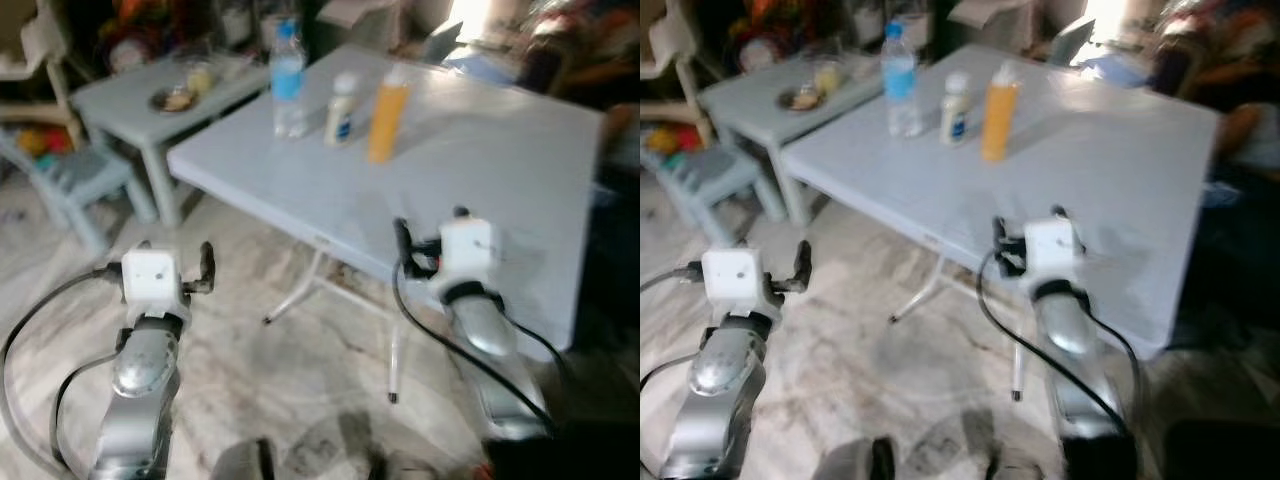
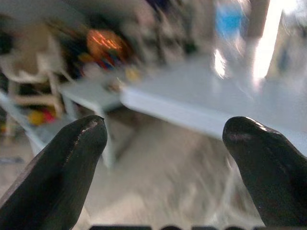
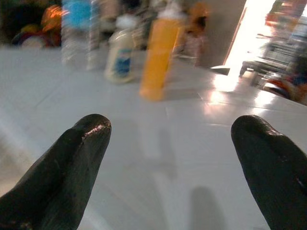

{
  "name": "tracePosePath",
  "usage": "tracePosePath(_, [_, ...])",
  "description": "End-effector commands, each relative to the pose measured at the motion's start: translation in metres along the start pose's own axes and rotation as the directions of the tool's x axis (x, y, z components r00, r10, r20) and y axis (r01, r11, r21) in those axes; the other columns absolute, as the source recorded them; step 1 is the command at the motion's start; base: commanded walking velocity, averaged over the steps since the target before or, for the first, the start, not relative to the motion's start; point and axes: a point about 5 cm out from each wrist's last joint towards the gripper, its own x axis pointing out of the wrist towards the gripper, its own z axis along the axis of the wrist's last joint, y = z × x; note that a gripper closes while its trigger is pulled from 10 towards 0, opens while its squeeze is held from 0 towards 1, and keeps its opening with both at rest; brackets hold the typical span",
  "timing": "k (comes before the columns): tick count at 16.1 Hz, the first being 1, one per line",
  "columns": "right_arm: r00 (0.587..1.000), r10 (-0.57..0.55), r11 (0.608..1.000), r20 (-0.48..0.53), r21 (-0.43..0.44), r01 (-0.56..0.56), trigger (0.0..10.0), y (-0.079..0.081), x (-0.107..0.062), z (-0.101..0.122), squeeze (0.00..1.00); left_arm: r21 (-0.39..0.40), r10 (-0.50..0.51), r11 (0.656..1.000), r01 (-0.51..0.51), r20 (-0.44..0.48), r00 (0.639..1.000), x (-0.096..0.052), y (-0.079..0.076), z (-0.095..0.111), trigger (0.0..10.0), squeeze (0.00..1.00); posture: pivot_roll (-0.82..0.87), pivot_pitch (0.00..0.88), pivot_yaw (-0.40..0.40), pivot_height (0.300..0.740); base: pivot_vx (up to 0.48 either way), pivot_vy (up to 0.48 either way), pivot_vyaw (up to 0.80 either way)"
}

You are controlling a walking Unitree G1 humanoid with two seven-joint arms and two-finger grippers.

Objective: Restocking fridge

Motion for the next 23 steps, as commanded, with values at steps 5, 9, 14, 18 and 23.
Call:
tracePosePath(5, [0.999,0.040,0.999,0.036,-0.007,-0.040,10.0,0.009,0.013,0.015,0.00,-0.002,0.005,1.000,-0.005,-0.045,0.999,-0.010,0.003,-0.011,10.0,0.00,-0.03,0.062,0.021,0.740,0.313,0.364,0.00])
tracePosePath(9, [0.999,0.018,1.000,0.050,0.024,-0.020,10.0,0.013,0.012,0.013,0.00,-0.010,-0.002,1.000,0.002,-0.042,0.999,-0.012,0.001,-0.011,10.0,0.00,-0.03,0.059,0.024,0.740,0.323,0.355,0.00])
tracePosePath(14, [0.998,0.003,1.000,0.055,0.027,-0.004,10.0,0.008,0.017,0.015,0.00,0.001,-0.032,0.999,0.032,-0.004,0.999,-0.005,-0.007,-0.007,10.0,0.00,-0.03,0.055,0.010,0.740,0.000,0.000,0.00])
tracePosePath(18, [0.996,-0.026,0.999,0.087,0.040,0.023,10.0,0.004,0.020,0.020,0.00,-0.080,-0.018,0.997,0.016,-0.028,0.999,-0.008,-0.006,-0.013,10.0,0.00,-0.03,0.049,0.018,0.740,0.000,0.000,-0.70])
tracePosePath(23, [0.995,-0.064,0.997,0.079,0.056,0.060,10.0,-0.004,0.007,0.015,0.00,-0.096,-0.006,0.995,-0.002,-0.076,0.997,-0.021,-0.003,-0.024,10.0,0.00,-0.04,0.045,0.040,0.740,0.000,0.000,-0.80])
